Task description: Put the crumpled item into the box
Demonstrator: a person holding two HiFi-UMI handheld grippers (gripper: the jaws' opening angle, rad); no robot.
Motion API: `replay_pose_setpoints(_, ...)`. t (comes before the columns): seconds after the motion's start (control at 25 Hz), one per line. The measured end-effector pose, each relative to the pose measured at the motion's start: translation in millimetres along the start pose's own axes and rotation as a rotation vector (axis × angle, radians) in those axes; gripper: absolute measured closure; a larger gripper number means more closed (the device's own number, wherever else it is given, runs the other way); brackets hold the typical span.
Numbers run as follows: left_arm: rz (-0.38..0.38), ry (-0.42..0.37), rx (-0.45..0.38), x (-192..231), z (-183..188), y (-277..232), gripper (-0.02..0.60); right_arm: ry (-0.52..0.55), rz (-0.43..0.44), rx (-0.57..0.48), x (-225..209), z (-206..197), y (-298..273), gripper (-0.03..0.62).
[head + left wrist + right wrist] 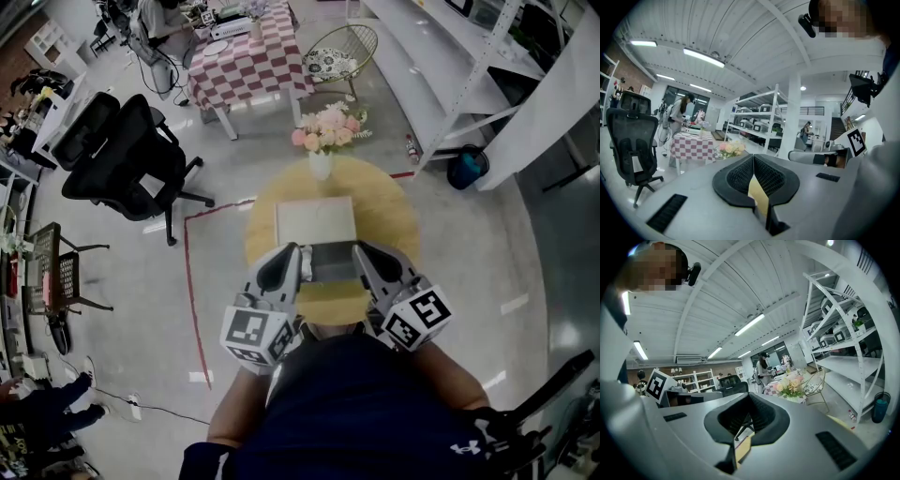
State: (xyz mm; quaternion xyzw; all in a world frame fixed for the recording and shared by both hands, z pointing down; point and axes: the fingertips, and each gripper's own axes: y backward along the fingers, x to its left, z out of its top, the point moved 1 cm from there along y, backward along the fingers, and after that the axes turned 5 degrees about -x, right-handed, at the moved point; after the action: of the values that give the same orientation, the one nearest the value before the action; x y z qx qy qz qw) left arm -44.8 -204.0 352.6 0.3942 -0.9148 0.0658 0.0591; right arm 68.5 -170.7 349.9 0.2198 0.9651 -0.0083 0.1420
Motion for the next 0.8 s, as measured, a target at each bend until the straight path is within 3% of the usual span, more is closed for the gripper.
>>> replay_pose_setpoints(0.8, -0.002, -0.005, 0.001, -2.0, 0.4, 2.3, 0.563, -0.006, -0.018, -0.002, -2.8, 0.6, 0.8, 0.589)
